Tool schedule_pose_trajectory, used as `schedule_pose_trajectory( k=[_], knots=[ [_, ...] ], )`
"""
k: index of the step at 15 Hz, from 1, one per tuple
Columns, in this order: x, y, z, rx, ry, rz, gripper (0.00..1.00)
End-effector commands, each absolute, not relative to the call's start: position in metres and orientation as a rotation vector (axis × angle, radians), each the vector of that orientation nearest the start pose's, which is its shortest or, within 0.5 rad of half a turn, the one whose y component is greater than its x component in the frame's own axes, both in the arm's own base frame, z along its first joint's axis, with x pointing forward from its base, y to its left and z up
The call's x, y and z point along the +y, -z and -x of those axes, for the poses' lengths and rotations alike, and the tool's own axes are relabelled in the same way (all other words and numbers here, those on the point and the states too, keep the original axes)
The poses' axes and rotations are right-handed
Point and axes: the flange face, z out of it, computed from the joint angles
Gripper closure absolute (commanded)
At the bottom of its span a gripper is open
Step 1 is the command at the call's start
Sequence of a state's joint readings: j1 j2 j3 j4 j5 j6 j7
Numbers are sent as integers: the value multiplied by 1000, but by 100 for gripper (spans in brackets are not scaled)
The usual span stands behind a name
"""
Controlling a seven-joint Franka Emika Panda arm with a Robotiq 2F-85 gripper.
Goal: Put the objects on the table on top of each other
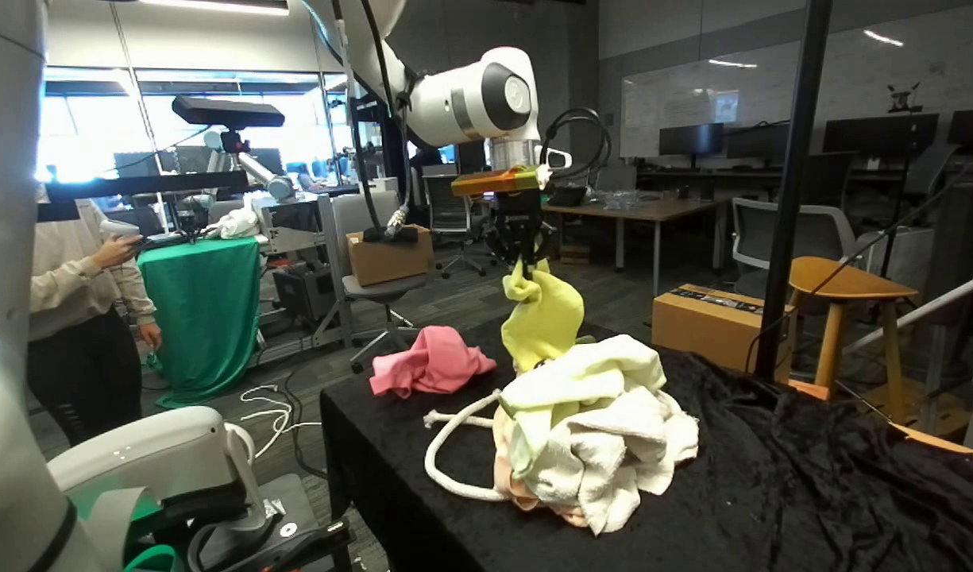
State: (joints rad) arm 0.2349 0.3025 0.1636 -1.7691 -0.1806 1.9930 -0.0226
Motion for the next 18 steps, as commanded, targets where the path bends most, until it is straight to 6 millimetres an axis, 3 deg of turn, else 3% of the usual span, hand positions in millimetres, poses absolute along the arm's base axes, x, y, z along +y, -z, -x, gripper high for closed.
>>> schedule_pose_trajectory(
  k=[1,2,10,14,18],
  knots=[
    [232,-377,-596,-712,-53,3213,83],
    [230,-372,-598,-676,-60,3224,63],
    [221,-372,-607,-540,-57,3253,4],
    [236,-383,-607,-545,-26,3233,0],
    [278,-385,-595,-617,-14,3199,0]
  ],
)
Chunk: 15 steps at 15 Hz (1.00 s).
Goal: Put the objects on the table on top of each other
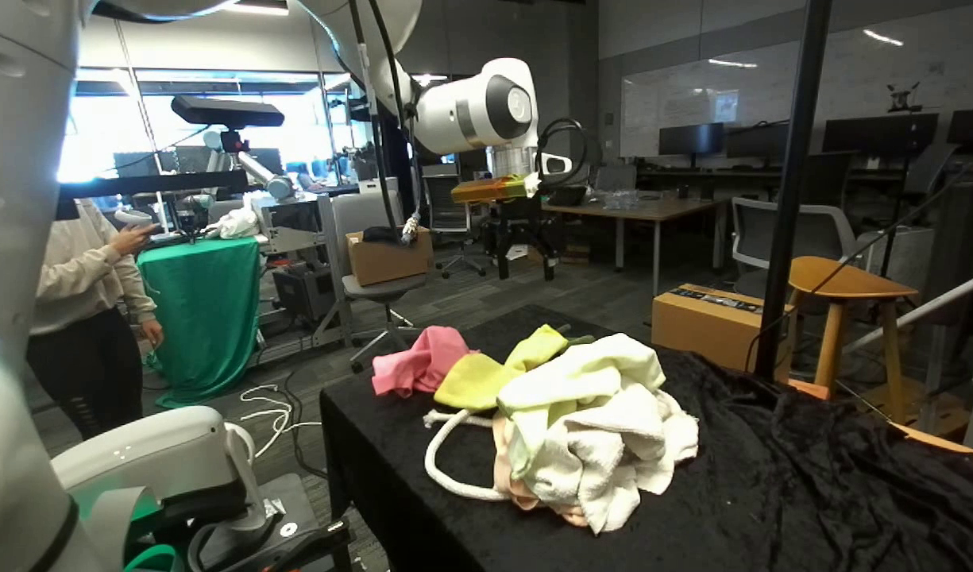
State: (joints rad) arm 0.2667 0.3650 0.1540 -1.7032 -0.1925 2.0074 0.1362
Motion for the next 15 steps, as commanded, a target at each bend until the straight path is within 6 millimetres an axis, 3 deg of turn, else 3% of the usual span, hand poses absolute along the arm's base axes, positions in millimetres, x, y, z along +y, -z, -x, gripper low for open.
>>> schedule_pose_trajectory(
  k=[1,4,9,12,15],
  knots=[
    [294,-383,-590,-630,-11,3189,0],
    [338,-376,-572,-684,-23,3164,0],
    [402,-341,-544,-751,-113,3121,0],
    [426,-322,-530,-815,-209,3079,0],
    [438,-316,-516,-883,-414,2975,0]
  ],
)
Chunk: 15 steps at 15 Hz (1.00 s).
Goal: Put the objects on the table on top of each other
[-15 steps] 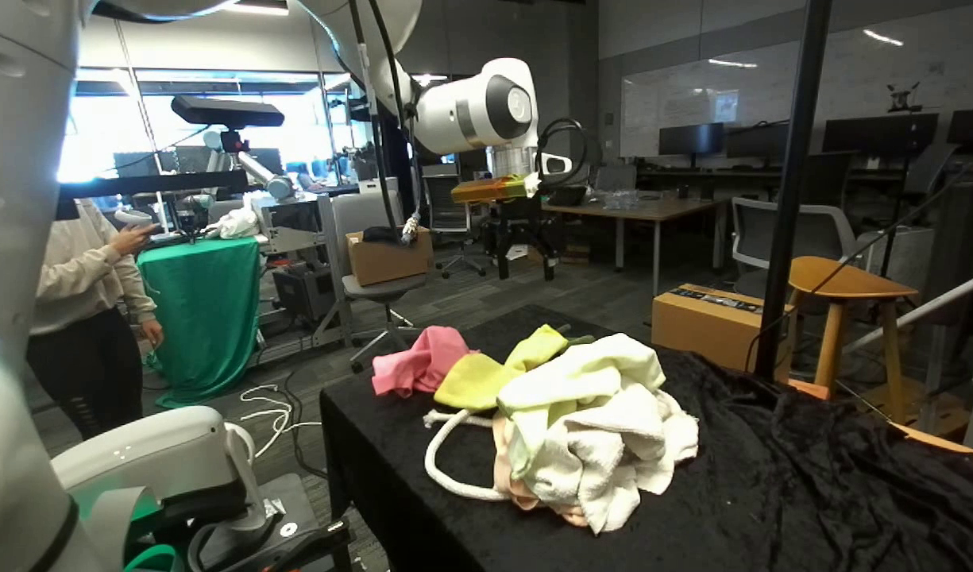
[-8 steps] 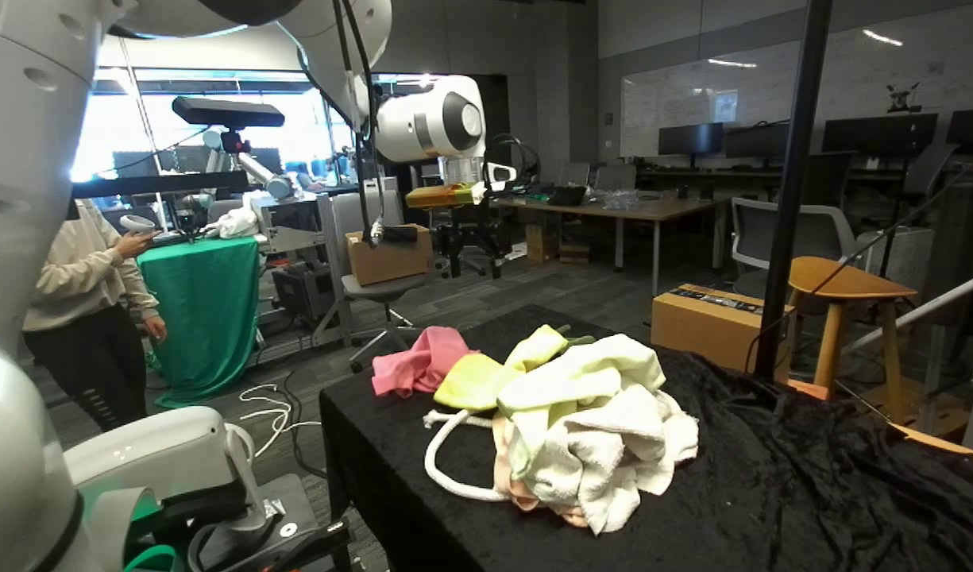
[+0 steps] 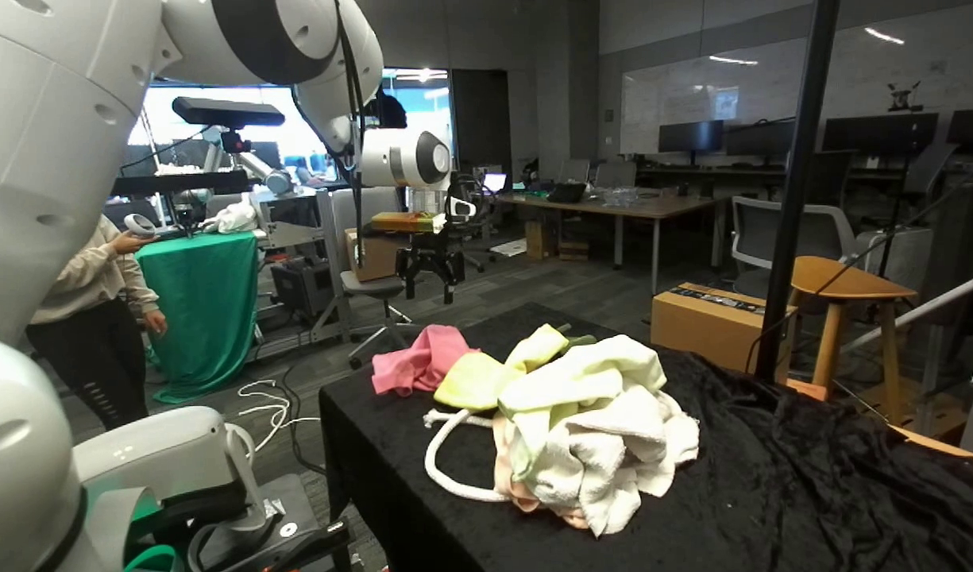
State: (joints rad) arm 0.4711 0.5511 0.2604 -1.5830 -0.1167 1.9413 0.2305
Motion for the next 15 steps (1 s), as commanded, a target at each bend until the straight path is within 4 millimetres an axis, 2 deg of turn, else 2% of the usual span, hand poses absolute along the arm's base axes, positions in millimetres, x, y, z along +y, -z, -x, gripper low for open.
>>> schedule_pose_trajectory(
  k=[1,4,9,15],
  knots=[
    [441,-316,-515,-879,-446,2955,0],
    [446,-306,-519,-856,-513,2914,0],
    [449,-294,-532,-798,-507,2876,0],
    [444,-269,-547,-752,-559,2845,0]
  ],
)
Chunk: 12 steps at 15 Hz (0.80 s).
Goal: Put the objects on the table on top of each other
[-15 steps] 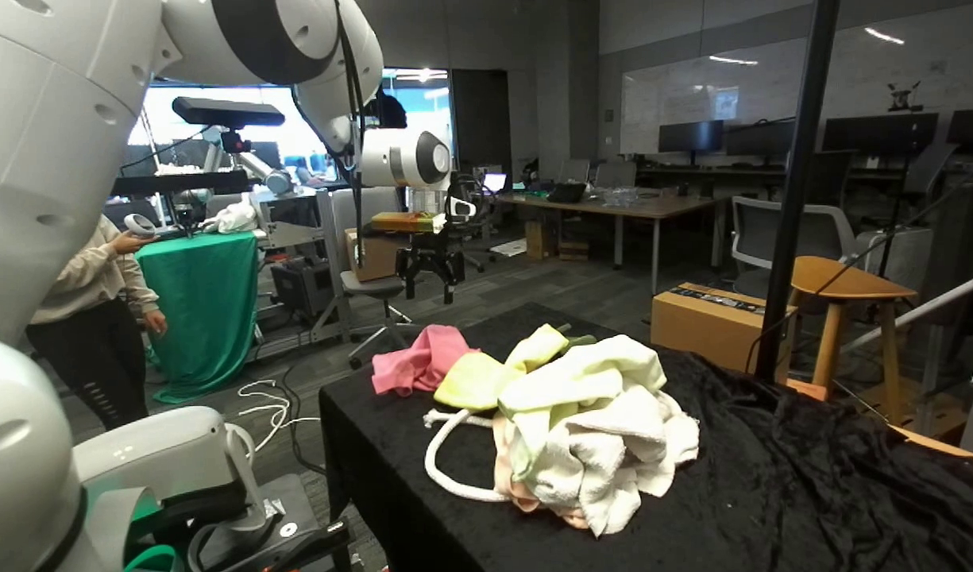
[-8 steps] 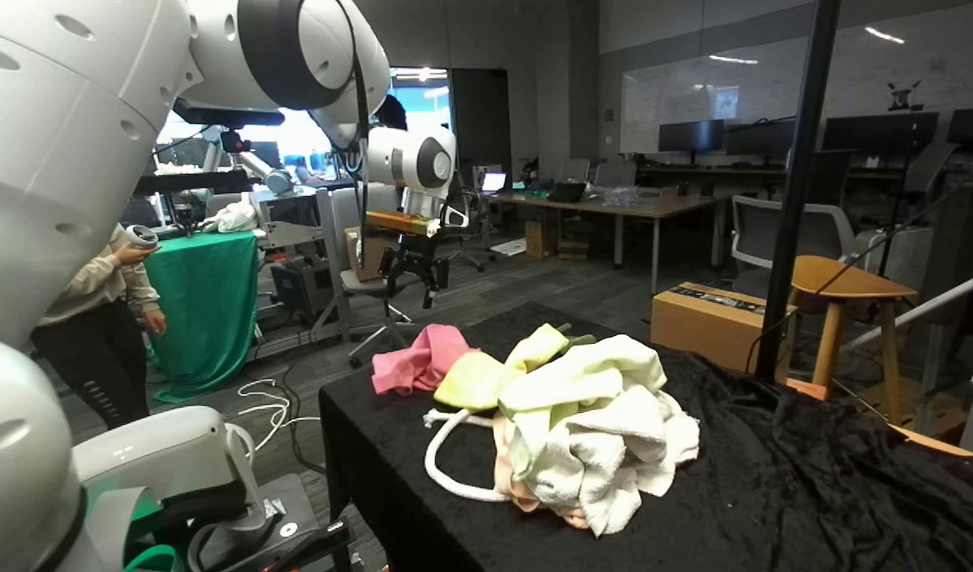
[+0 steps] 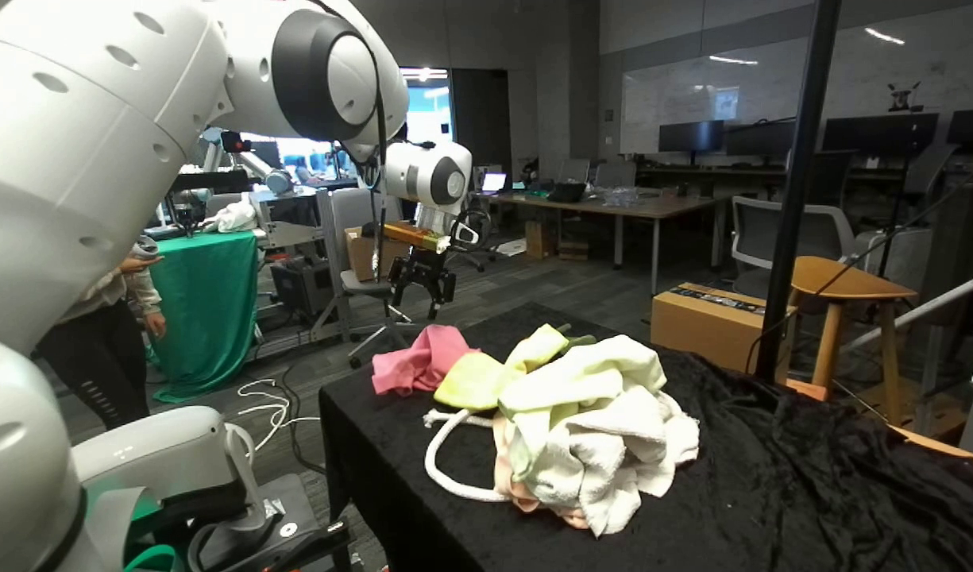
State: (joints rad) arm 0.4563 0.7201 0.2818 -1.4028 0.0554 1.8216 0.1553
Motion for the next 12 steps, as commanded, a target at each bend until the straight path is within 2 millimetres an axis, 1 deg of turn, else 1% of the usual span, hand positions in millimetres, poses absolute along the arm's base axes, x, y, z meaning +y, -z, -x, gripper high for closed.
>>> schedule_pose_trajectory(
  k=[1,6,12],
  knots=[
    [442,-269,-548,-744,-571,2840,0],
    [431,-245,-559,-688,-561,2901,0],
    [425,-222,-563,-678,-571,2947,0]
  ],
)
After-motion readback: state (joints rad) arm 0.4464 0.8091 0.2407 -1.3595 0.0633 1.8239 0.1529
